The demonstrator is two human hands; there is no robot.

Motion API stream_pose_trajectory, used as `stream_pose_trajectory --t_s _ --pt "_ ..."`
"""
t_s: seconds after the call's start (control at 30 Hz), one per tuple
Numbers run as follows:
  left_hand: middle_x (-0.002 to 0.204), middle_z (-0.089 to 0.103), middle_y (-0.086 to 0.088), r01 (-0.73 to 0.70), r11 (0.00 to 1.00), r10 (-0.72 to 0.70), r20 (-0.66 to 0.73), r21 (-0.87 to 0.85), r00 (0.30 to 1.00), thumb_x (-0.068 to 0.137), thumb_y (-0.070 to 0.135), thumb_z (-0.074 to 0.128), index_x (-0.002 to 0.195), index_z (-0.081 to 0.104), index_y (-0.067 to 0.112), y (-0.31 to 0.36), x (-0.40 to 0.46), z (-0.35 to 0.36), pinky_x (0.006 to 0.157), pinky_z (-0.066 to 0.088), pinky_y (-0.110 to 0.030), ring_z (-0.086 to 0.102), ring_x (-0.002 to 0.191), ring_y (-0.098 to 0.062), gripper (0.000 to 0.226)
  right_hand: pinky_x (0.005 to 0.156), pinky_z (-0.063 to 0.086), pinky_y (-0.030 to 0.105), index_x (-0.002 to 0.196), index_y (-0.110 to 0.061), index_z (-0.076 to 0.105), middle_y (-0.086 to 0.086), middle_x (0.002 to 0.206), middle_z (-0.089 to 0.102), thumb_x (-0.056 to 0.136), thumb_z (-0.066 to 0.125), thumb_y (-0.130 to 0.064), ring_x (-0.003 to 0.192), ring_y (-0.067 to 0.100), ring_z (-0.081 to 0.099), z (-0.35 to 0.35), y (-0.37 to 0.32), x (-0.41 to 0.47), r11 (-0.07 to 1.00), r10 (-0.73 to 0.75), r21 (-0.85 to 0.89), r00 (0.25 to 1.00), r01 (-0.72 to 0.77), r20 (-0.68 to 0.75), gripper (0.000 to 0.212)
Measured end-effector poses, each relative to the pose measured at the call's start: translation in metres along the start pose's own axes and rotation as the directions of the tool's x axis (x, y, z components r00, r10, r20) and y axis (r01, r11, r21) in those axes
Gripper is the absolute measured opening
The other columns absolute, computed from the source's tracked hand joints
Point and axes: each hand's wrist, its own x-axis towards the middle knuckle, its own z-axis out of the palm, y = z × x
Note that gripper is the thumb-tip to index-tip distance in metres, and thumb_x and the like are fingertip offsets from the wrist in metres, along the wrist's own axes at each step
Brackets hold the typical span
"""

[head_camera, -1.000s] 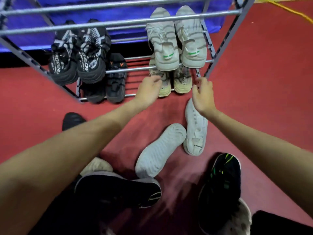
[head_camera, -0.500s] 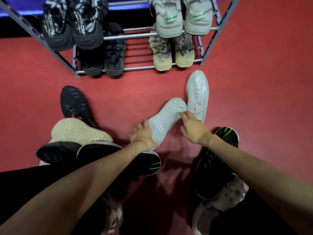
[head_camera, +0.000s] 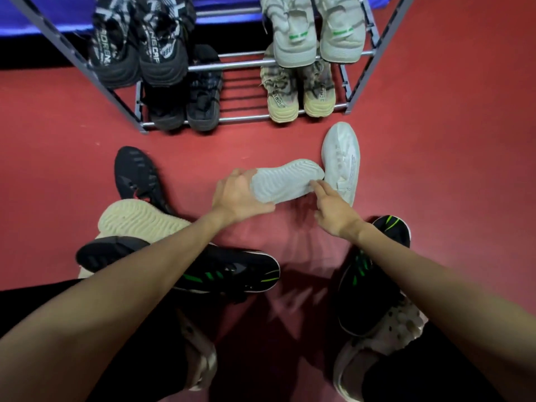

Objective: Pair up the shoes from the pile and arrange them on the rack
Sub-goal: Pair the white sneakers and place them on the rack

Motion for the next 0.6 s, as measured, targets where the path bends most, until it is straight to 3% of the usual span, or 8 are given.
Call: stream_pose_trajectory --t_s 0.07,0.17,0.27,0.33,0.4,0.5,0.53,0.6 --pt "0.124 0.067 0.003 0.038 0.992 -0.045 -0.062 -0.119 0.997 0.055 0.056 0.075 0.119 0.066 0.025 0.009 0.003 -0.029 0.097 0.046 -0.03 0.061 0.116 -0.019 0.072 0.105 0.04 0.041 0.147 -0.007 0.022 0.013 0.146 0.032 0.081 0.055 -0.005 0.123 0.035 0.047 -0.005 -0.004 0.003 0.998 -0.008 0.063 0.998 0.012 -0.059 0.074" --pt "0.085 0.075 0.005 0.092 0.952 -0.112 -0.052 -0.291 0.992 0.048 0.056 0.074 0.085 0.079 0.022 0.011 0.008 -0.065 0.082 0.054 -0.031 0.069 0.09 -0.014 0.05 0.1 0.044 0.04 0.147 -0.009 0.022 0.015 0.133 0.038 0.081 0.06 -0.013 0.113 0.034 0.052 -0.01 -0.012 0.003 0.997 -0.052 0.053 0.989 0.06 -0.137 0.076" --pt "0.051 0.058 0.003 0.129 0.868 -0.118 0.053 -0.48 0.992 0.048 0.049 0.077 0.056 0.073 0.014 0.002 0.007 -0.088 0.051 0.04 -0.027 0.05 0.051 -0.012 0.036 0.094 0.048 0.041 0.145 -0.011 0.029 0.018 0.121 0.037 0.077 0.066 -0.024 0.103 0.034 0.051 -0.017 -0.017 -0.001 0.994 -0.102 0.024 0.969 0.11 -0.226 0.078" --pt "0.049 0.055 0.002 0.174 0.832 -0.12 0.136 -0.526 0.983 0.057 0.043 0.077 0.061 0.07 0.014 -0.005 0.004 -0.096 0.046 0.035 -0.024 0.048 0.047 -0.013 0.03 0.094 0.047 0.042 0.139 -0.014 0.038 0.018 0.115 0.037 0.075 0.069 -0.029 0.106 0.032 0.045 -0.022 -0.019 -0.004 0.989 -0.148 -0.037 0.945 0.143 -0.291 0.072" --pt "0.057 0.06 -0.001 0.224 0.811 -0.114 0.23 -0.54 0.967 0.063 0.044 0.073 0.075 0.073 0.014 -0.01 0.0 -0.101 0.05 0.039 -0.024 0.054 0.05 -0.015 0.032 0.094 0.045 0.042 0.132 -0.015 0.045 0.018 0.115 0.041 0.078 0.069 -0.032 0.109 0.033 0.041 -0.03 -0.024 -0.007 0.99 -0.144 -0.044 0.935 0.137 -0.324 0.062" --pt "0.074 0.069 -0.002 0.333 0.778 -0.156 0.35 -0.533 0.924 0.068 0.065 0.06 0.098 0.072 0.019 -0.018 -0.002 -0.099 0.063 0.047 -0.025 0.067 0.064 -0.016 0.057 0.085 0.042 0.039 0.13 -0.017 0.046 0.01 0.115 0.053 0.086 0.062 -0.039 0.108 0.033 0.043 -0.04 -0.026 -0.012 0.991 -0.109 -0.095 0.976 0.092 -0.19 0.052" --pt "0.082 0.072 -0.006 0.396 0.704 -0.194 0.376 -0.589 0.906 0.07 0.073 0.05 0.105 0.069 0.016 -0.022 -0.002 -0.097 0.066 0.048 -0.026 0.07 0.072 -0.021 0.07 0.083 0.042 0.038 0.129 -0.017 0.047 0.009 0.113 0.058 0.087 0.061 -0.039 0.106 0.033 0.047 -0.042 -0.023 -0.013 0.99 -0.103 -0.109 0.985 0.089 -0.139 0.049" --pt "0.096 0.073 -0.015 0.473 0.466 -0.227 0.416 -0.747 0.881 0.074 0.08 0.03 0.11 0.065 0.007 -0.033 0.0 -0.091 0.071 0.047 -0.03 0.069 0.086 -0.026 0.089 0.078 0.047 0.037 0.118 -0.018 0.053 0.006 0.097 0.066 0.087 0.061 -0.037 0.092 0.027 0.058 -0.04 -0.017 -0.015 0.996 -0.088 0.009 0.993 0.089 -0.082 0.037"
